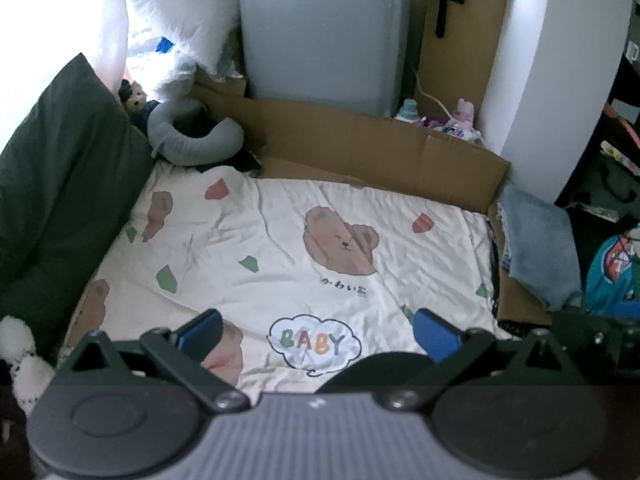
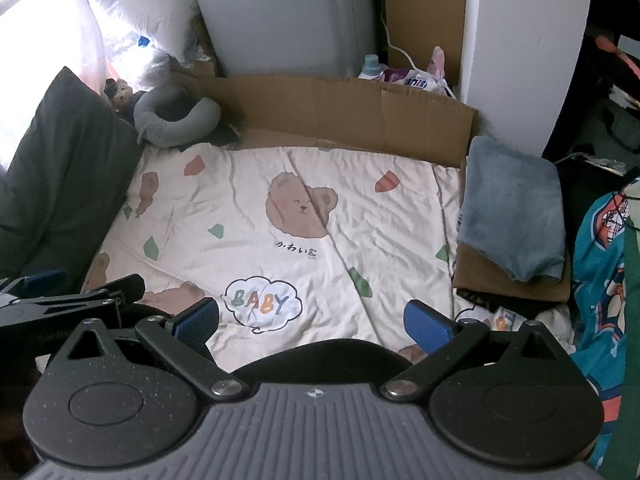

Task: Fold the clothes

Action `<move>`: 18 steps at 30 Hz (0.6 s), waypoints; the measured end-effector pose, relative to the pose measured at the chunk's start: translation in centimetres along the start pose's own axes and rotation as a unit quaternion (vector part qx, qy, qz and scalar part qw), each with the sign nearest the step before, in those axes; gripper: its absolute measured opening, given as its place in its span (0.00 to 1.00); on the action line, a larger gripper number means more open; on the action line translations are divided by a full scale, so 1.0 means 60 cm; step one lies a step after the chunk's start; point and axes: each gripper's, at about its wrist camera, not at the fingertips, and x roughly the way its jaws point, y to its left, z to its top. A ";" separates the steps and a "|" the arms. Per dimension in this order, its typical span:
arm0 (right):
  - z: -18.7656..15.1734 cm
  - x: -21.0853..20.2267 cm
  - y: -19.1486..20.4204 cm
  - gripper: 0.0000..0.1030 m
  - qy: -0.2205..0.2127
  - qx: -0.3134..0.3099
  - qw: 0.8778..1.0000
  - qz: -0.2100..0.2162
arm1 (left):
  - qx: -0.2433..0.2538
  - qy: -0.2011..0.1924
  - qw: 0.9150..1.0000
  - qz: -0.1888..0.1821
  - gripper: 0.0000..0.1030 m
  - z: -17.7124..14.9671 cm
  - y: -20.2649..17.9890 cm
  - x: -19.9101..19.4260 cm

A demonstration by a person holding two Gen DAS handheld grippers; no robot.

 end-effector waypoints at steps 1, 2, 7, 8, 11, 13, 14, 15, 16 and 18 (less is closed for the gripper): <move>0.000 0.000 -0.001 0.98 0.001 0.000 1.000 0.000 | 0.001 0.001 1.000 0.000 0.99 0.000 0.000 0.001; 0.001 0.001 -0.001 0.98 0.001 0.000 1.000 0.000 | 0.003 0.001 1.000 0.001 0.99 0.000 -0.001 0.001; 0.003 0.002 -0.001 0.98 0.004 0.003 1.000 -0.002 | 0.002 0.000 1.000 0.006 0.99 0.001 0.000 0.001; 0.003 0.003 0.000 0.98 0.003 0.002 1.000 -0.003 | 0.001 -0.001 1.000 0.007 0.99 0.001 0.001 0.001; 0.001 0.003 0.003 0.98 0.003 -0.001 1.000 -0.006 | 0.002 -0.001 1.000 0.010 0.99 0.001 0.000 0.002; 0.001 0.003 0.003 0.98 0.003 -0.002 1.000 -0.007 | 0.005 0.001 1.000 0.009 0.99 0.001 -0.001 0.003; 0.000 0.003 0.003 0.98 0.003 -0.002 1.000 -0.007 | 0.006 0.002 1.000 0.008 0.99 0.001 0.000 0.004; 0.000 0.002 0.003 0.98 0.002 -0.002 1.000 -0.007 | 0.005 0.002 1.000 0.006 0.99 0.001 0.001 0.003; 0.000 0.002 0.003 0.98 0.002 -0.002 1.000 -0.008 | 0.004 0.002 1.000 0.004 0.99 0.001 0.002 0.002; -0.001 0.001 0.003 0.98 0.001 -0.003 1.000 -0.009 | 0.001 0.001 1.000 -0.001 0.98 0.000 0.005 0.002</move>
